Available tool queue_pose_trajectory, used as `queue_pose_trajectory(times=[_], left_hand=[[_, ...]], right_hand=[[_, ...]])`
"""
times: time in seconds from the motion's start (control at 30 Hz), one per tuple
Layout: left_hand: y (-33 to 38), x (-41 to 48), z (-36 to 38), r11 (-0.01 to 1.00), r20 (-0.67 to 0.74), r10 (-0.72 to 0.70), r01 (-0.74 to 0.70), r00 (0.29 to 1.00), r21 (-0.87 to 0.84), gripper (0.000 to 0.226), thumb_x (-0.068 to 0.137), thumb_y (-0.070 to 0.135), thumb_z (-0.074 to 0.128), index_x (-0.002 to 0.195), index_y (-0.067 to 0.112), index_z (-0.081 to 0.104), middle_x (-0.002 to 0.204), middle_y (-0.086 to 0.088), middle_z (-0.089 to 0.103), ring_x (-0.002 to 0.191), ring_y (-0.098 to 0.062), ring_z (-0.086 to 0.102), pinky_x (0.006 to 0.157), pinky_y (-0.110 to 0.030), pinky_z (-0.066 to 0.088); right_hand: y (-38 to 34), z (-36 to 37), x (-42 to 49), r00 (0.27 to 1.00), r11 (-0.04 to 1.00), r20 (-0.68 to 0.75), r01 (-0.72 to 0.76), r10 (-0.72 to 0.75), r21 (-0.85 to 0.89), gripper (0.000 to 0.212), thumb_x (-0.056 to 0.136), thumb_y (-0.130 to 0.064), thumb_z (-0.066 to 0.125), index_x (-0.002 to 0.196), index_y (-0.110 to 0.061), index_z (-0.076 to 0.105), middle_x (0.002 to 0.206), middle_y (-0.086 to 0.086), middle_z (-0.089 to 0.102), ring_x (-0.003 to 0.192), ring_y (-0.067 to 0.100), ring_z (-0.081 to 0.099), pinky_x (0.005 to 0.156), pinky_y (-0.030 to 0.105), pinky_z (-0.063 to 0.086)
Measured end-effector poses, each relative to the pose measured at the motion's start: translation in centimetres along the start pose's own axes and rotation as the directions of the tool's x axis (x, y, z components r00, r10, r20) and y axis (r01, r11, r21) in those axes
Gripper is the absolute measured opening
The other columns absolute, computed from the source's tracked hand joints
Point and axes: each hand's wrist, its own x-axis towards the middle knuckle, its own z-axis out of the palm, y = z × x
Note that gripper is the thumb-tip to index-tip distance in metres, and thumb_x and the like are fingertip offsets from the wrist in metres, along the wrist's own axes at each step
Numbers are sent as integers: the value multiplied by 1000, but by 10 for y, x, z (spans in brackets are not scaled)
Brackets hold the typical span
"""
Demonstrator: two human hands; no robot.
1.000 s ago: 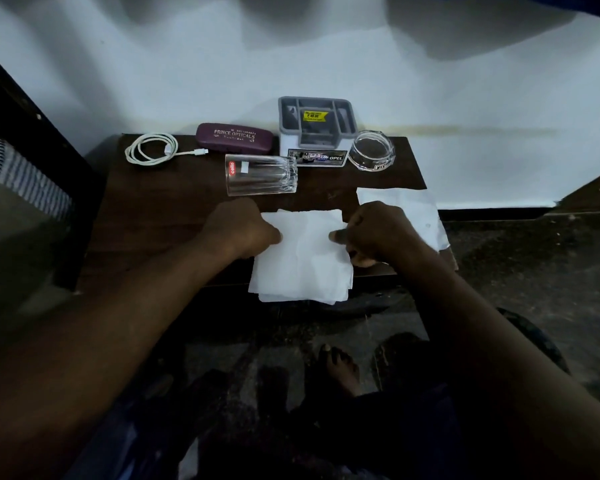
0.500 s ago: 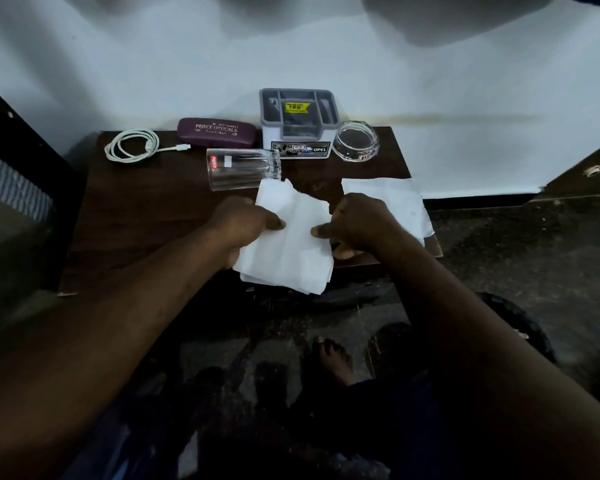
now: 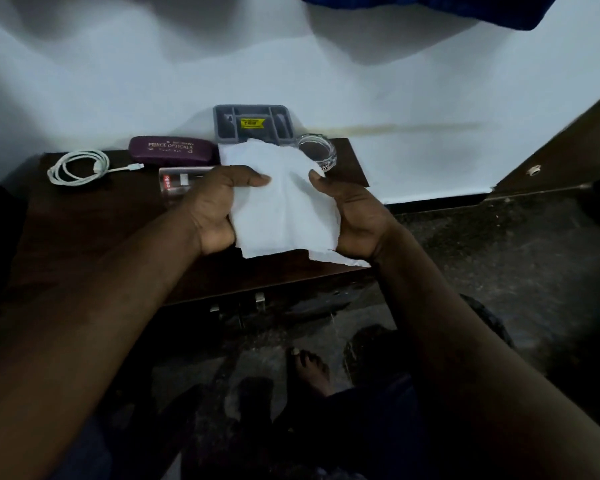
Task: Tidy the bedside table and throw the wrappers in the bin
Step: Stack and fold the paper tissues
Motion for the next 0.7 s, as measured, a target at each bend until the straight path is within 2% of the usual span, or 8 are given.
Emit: queue_pose_trajectory(times=[0.1, 0.2, 0.3, 0.37, 0.47, 0.53, 0.63, 0.7], left_hand=[[-4, 13, 14, 1000, -44, 3, -2, 999, 17, 39, 91, 9, 66, 129, 6, 68, 122, -10, 75, 113, -29, 72, 86, -44, 63], [-7, 25, 28, 997, -32, 42, -40, 999, 59, 35, 91, 8, 70, 126, 7, 68, 114, -5, 78, 103, -23, 75, 84, -41, 64], [-12, 34, 45, 987, 21, 102, -104, 995, 124, 28, 90, 2, 69, 117, 12, 70, 104, 0, 79, 89, -15, 76, 78, -37, 64], [-18, 41, 51, 982, 30, 119, -122, 992, 147, 26, 88, 1, 71, 111, 13, 69, 106, -3, 78, 90, -16, 76, 70, -35, 64], [-27, 50, 56, 975, 5, 102, -101, 995, 197, 29, 83, 2, 75, 111, 10, 68, 107, -8, 79, 94, -24, 76, 73, -40, 64], [-33, 52, 58, 960, -13, 83, -76, 996, 271, 17, 85, 3, 75, 98, 12, 69, 100, -5, 79, 87, -21, 76, 71, -37, 63], [-42, 53, 61, 922, -52, 81, -55, 995, 384, 14, 88, 4, 73, 97, 13, 67, 93, -7, 77, 74, -18, 73, 57, -31, 61], [-49, 54, 63, 895, -49, 70, -41, 996, 445, 13, 90, 0, 71, 96, 10, 66, 80, -6, 75, 60, -16, 72, 54, -31, 61]], right_hand=[[-21, -16, -4, 967, 982, -180, 162, -178, -97, 27, 95, -12, 70, 122, -8, 73, 122, 16, 74, 105, 31, 73, 95, 52, 59], [-40, -38, -5, 882, 938, -327, 289, -339, -193, 51, 76, -19, 86, 119, 1, 69, 112, 21, 74, 95, 34, 71, 87, 58, 58], [-53, -56, -7, 807, 899, -417, 301, -418, -320, 37, 71, -22, 89, 101, -7, 73, 97, 16, 73, 85, 31, 70, 75, 52, 57], [-54, -66, -8, 790, 889, -450, 250, -417, -384, 27, 75, -17, 88, 95, -7, 74, 94, 17, 74, 82, 32, 71, 76, 55, 58], [-49, -77, -6, 798, 858, -459, 135, -390, -495, 27, 66, -20, 89, 87, -7, 77, 101, 23, 78, 91, 40, 77, 85, 64, 60], [-45, -85, -2, 774, 780, -475, 38, -418, -625, 33, 61, -27, 89, 85, -8, 78, 96, 16, 79, 92, 38, 77, 86, 59, 62], [-41, -93, 4, 731, 578, -476, -137, -489, -804, 33, 74, -31, 88, 97, -10, 78, 95, 7, 76, 96, 31, 73, 87, 45, 61], [-37, -97, 8, 720, 484, -455, -187, -524, -855, 35, 81, -33, 85, 107, -13, 76, 99, 3, 71, 97, 24, 68, 80, 34, 53]])
